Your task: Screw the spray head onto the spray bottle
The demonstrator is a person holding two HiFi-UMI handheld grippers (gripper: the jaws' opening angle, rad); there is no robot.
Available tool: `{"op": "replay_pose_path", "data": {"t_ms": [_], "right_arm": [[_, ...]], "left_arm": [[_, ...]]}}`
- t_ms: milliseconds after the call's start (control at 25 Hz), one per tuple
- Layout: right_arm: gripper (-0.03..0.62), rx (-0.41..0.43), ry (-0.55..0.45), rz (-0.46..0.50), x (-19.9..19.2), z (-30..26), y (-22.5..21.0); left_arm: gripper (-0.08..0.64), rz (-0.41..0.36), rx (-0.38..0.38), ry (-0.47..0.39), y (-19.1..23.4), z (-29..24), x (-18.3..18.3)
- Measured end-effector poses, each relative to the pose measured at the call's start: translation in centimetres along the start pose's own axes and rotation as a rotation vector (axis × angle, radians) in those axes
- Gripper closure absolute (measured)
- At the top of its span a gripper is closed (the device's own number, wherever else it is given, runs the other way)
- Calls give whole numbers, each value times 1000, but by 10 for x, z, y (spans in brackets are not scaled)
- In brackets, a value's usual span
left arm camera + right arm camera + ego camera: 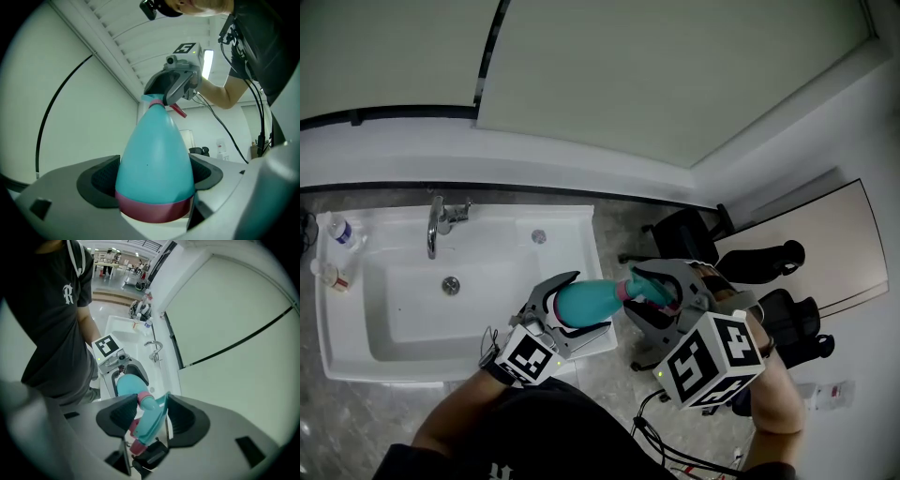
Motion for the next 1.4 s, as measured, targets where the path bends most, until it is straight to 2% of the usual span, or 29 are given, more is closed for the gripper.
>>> {"op": "replay_pose_path", "data": {"t_ms": [120,400,480,600,680,840,1040,1240,1320,1400], "right_arm": [[399,-19,22,35,6,-1,0],[397,-11,-24,16,14,13,0],[397,25,-92,-12,15,27,-3],[398,131,-188,-73,3,40,-17],[399,170,-178,-118,-10,39,-25],[399,182,-106,-172,-19,39,-18],[399,231,-90,-135,2,41,-2],[399,301,-64,-33,10,43,5],[399,298,-97,-10,9,60,1],[399,250,-138,9,6,71,-12]], "left_arm": [[140,2,-2,-5,3,1,2],[140,8,-37,-32,0,0,4],[140,-2,-48,-41,1,1,7],[140,2,-56,-60,1,3,11],[140,10,-52,-72,1,3,15],[140,30,-18,-66,5,3,18],[140,71,-9,-45,6,0,15],[140,93,-46,-57,3,0,16],[140,102,-72,-63,3,1,17],[140,112,-100,-70,3,2,18]]}}
Point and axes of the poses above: the fingertips, and each gripper's own axes: z backward along the fingers, y to its left, x out of its top, the point moved 9 cm from there along z, backward along the fingers, and after that the axes turned 6 degrees about -y, right-handed, at the moved point
